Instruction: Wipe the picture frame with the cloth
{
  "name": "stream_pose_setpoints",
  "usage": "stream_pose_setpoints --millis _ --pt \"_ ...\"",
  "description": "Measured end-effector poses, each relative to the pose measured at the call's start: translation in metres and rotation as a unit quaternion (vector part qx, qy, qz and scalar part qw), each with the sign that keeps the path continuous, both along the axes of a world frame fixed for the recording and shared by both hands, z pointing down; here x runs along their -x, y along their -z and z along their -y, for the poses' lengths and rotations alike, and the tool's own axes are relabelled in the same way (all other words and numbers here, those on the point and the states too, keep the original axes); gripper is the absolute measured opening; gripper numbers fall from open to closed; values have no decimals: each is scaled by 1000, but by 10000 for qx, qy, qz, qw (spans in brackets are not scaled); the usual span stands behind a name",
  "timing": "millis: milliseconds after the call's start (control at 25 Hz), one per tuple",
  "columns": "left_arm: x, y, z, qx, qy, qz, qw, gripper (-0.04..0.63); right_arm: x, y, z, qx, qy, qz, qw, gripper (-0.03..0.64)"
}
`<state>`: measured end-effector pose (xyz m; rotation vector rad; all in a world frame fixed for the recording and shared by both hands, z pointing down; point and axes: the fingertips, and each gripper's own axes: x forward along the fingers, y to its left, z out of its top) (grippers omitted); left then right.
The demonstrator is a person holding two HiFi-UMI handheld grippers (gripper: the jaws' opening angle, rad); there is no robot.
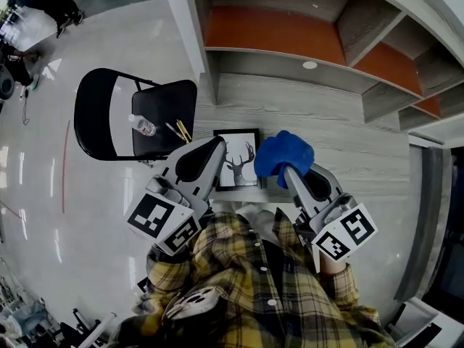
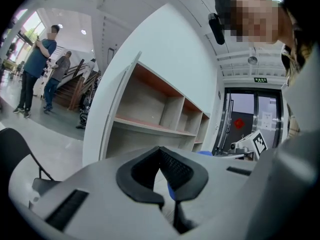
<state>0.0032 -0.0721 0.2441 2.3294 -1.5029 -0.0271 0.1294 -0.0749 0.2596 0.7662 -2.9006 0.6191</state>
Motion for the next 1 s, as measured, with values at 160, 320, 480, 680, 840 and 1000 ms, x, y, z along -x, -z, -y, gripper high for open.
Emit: stream_pose_setpoints --millis 160,320,480,680,840,1000 --pt "14 -4 12 93 -183 11 9998 5 16 -4 6 78 -166 -37 9998 49" --pt "35 -18 28 277 -492 68 9984 5 43 -15 15 201 -372 -130 9990 48" --pt "56 -39 44 536 -869 157 9946 5 70 -25 25 296 -670 -142 9972 48" --pt "62 -93 56 1006 -1564 348 9819 5 88 -44 26 447 -1113 -206 9926 48" --pt "62 -141 63 1390 -1827 452 9722 6 94 -62 22 610 -1290 -267 9894 49" --pt "56 -184 66 1762 -2079 533 9607 8 93 -81 15 794 -1456 -351 9855 48"
